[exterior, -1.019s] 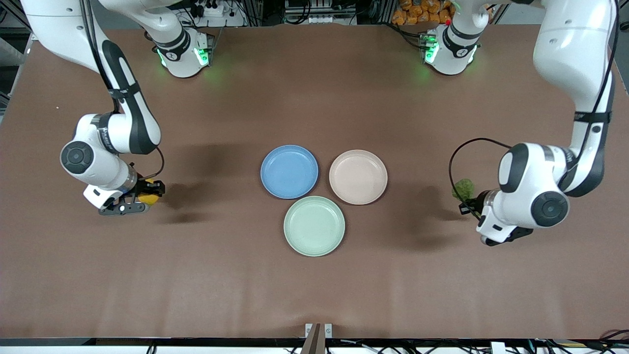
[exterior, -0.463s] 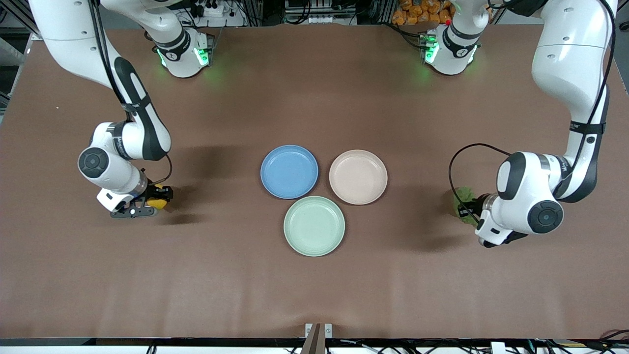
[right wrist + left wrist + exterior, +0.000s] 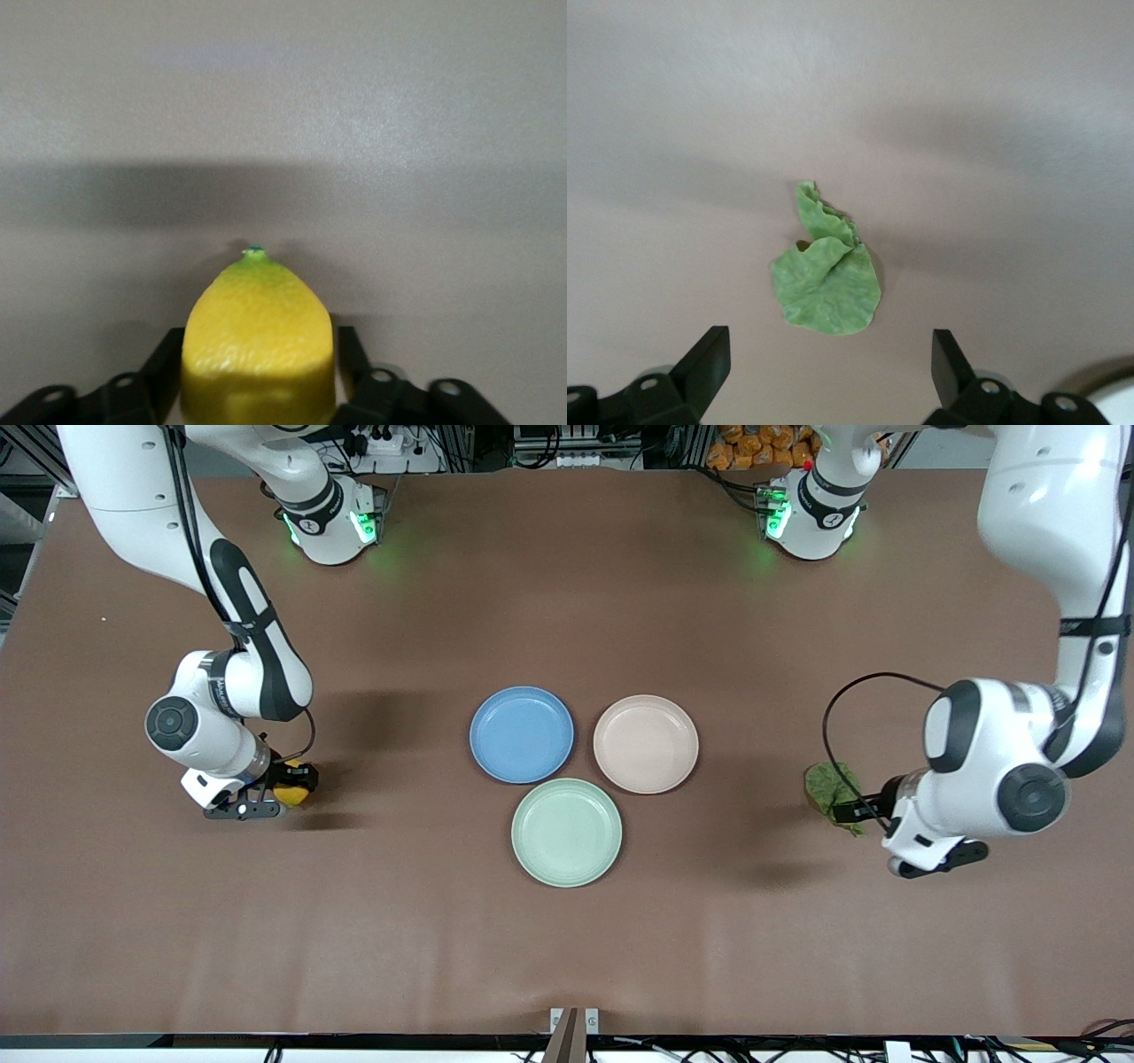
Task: Pick lemon and lettuce from blue and beige plates
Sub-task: 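Lower the lemon to the table while the left gripper releases the lettuce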
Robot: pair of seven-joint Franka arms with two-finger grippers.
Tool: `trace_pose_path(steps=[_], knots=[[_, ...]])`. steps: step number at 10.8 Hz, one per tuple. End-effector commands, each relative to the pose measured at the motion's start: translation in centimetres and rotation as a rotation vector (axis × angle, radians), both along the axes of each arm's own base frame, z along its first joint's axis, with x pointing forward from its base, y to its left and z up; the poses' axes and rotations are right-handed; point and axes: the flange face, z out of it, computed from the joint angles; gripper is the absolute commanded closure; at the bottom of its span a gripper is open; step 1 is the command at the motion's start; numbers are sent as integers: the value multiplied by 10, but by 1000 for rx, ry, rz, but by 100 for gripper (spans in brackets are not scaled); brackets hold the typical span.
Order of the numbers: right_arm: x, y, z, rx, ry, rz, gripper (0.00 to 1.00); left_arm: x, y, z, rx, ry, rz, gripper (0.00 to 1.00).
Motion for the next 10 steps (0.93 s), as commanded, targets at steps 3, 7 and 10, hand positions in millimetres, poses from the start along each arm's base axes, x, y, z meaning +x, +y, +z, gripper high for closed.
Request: trace_pose_path(steps=[3,7,10], knots=[[41,11,69,53,78,11,0,-21,8,113,34,-123,-32,0],[54,20,163,88,64,23,0,-51,7,192,39,-182,-25,0],[42,34,215,118,33,46,0,-79,2,240,48,-198,-32,0]])
